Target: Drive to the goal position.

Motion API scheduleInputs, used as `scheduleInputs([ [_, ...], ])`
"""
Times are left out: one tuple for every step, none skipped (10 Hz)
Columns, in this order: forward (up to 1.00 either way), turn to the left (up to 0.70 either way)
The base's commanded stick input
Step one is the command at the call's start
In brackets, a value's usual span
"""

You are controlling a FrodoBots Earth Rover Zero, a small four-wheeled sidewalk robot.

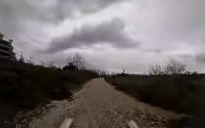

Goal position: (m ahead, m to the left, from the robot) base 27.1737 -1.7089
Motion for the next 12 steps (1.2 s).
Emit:
scheduleInputs([
  [0.7,0.0],
  [0.7,0.0],
  [0.7,0.0],
  [0.7,0.0],
  [0.7,0.0],
  [0.7,0.0],
  [0.7,0.0],
  [0.7,0.0],
  [0.7,0.0],
  [0.7,0.0],
  [0.7,0.0],
  [0.7,-0.21],
])
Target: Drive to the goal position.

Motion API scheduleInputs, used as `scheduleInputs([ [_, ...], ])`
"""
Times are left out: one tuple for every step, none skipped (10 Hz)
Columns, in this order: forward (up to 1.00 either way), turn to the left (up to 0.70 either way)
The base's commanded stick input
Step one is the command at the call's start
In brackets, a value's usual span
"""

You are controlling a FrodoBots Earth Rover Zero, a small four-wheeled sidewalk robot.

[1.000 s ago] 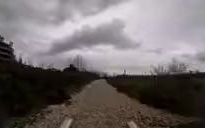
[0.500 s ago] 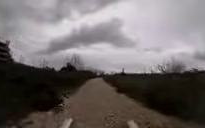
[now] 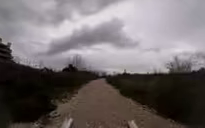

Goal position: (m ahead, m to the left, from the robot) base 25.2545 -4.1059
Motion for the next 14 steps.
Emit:
scheduleInputs([
  [0.7,0.0],
  [0.7,0.0],
  [0.7,0.0],
  [0.7,0.0],
  [0.7,0.0],
  [0.7,0.0],
  [0.7,0.0],
  [0.7,0.0],
  [0.7,0.0],
  [0.7,0.0],
  [0.7,0.0],
  [0.7,0.0],
  [0.7,0.0],
  [0.7,0.0],
])
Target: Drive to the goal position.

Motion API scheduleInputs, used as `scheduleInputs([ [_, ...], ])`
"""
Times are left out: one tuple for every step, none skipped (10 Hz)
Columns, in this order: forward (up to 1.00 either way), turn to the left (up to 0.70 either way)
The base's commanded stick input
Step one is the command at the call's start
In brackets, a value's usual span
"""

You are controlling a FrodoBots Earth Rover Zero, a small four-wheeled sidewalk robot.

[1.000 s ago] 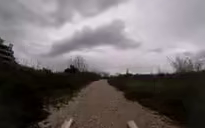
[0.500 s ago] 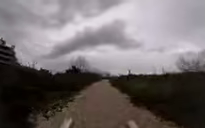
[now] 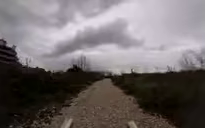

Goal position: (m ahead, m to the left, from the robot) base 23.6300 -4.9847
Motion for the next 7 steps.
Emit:
scheduleInputs([
  [0.7,0.0],
  [0.7,0.0],
  [0.7,0.0],
  [0.7,0.0],
  [0.7,-0.09],
  [0.7,-0.29],
  [0.7,-0.35],
])
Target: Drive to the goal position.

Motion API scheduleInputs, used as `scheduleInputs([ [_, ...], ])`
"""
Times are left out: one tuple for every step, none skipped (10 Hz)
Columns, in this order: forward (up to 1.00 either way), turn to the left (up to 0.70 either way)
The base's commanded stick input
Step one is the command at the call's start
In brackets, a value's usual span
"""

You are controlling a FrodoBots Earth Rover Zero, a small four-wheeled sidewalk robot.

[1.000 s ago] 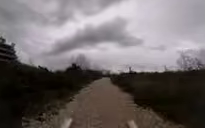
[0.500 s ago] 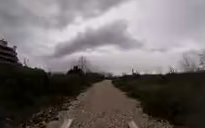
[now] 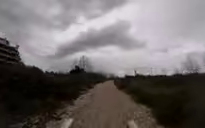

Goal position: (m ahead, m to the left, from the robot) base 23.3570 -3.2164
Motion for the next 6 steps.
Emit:
scheduleInputs([
  [0.7,-0.35],
  [0.7,-0.35],
  [0.7,0.0],
  [0.7,0.0],
  [0.7,0.0],
  [0.7,0.0],
])
